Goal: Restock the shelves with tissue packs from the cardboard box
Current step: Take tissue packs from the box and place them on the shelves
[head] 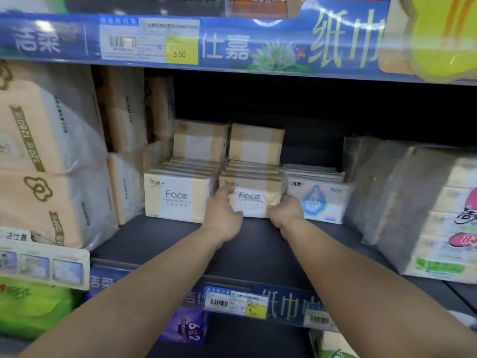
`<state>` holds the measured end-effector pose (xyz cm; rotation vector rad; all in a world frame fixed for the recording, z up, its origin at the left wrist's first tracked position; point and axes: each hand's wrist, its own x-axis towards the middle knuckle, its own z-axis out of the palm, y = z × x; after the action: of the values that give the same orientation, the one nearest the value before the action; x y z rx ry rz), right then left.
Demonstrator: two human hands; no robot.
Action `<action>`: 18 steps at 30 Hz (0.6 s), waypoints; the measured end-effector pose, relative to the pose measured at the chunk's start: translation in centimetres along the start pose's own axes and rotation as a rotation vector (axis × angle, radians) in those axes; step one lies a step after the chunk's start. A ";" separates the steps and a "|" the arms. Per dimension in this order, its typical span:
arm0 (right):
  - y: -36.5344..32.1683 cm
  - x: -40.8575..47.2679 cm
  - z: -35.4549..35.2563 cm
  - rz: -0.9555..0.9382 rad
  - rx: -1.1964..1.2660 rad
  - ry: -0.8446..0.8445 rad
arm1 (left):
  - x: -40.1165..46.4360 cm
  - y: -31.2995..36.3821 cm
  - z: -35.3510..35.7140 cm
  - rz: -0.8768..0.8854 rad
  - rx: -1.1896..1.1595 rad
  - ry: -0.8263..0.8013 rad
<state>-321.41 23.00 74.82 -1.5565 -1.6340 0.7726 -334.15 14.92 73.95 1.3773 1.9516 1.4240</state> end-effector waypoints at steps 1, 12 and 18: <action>0.1 0.0 0.1 -0.016 0.003 -0.001 | 0.0 -0.1 -0.3 0.005 0.044 -0.084; 0.8 -1.2 -3.6 -0.389 0.035 -0.146 | 0.9 -0.1 -2.3 0.065 0.145 -0.352; 1.5 -1.7 -2.1 -0.417 -0.128 -0.338 | 1.4 -0.6 -1.9 0.063 0.179 -0.345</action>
<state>-318.86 21.27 74.55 -1.1457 -2.2014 0.7385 -336.48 15.10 74.63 1.6510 1.8541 0.9738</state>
